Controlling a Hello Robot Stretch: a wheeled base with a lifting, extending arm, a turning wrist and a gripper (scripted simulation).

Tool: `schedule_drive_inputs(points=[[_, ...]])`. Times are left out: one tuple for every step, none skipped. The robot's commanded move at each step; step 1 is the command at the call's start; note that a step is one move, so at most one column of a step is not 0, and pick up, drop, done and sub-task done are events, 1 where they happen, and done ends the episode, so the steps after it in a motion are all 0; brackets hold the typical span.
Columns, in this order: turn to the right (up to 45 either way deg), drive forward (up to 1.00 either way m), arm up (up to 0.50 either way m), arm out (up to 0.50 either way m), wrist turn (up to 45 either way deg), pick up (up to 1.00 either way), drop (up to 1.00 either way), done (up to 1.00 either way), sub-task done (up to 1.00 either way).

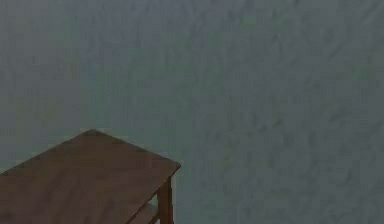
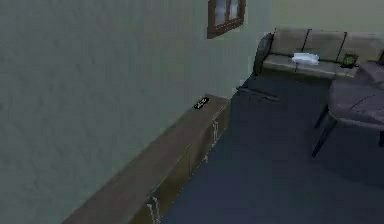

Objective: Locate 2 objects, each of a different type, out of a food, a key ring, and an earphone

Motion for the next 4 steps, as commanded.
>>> schedule_drive_inputs(points=[[-45.0,0.0,0.0,0.0,0.0,0.0,0.0,0.0,0.0],[-21.0,0.0,0.0,0.0,0.0,0.0,0.0,0.0,0.0],[0.0,0.0,0.0,0.0,0.0,0.0,0.0,0.0,1.0],[-45.0,0.0,0.0,0.0,0.0,0.0,0.0,0.0,0.0]])
